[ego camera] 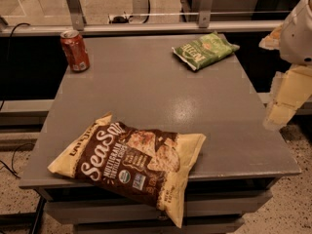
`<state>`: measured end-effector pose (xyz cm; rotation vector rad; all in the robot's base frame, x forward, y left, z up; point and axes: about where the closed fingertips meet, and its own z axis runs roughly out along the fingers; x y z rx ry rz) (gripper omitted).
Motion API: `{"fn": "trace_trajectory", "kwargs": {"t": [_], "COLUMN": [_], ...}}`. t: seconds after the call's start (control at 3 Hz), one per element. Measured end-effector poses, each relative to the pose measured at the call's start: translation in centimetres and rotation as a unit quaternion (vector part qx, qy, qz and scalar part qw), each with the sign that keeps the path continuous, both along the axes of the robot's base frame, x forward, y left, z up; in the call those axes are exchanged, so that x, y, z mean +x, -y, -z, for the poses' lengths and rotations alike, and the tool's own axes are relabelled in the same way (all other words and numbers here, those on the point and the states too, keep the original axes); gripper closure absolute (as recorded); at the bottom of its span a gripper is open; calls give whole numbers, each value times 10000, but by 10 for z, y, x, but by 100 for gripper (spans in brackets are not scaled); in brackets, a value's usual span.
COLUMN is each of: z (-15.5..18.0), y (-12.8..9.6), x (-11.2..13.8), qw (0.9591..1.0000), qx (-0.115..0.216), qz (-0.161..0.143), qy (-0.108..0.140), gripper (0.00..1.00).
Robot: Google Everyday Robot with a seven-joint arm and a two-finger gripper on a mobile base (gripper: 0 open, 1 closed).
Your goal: Move brown chip bag near coke can
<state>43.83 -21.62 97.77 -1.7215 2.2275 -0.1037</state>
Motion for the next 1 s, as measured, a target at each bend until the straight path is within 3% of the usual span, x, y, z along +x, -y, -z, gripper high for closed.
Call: {"fn": "trace_trajectory", "kwargs": {"t": [0.33,0.67,1.0], "z": [0,8,35], "y": [0,-13,-54], "x": [0,2,-3], "qw": [10000,9994,9937], "qx": [0,283,896], "qz": [0,-99,-269], "qy": [1,-175,-612], "gripper": [0,0,0]}}
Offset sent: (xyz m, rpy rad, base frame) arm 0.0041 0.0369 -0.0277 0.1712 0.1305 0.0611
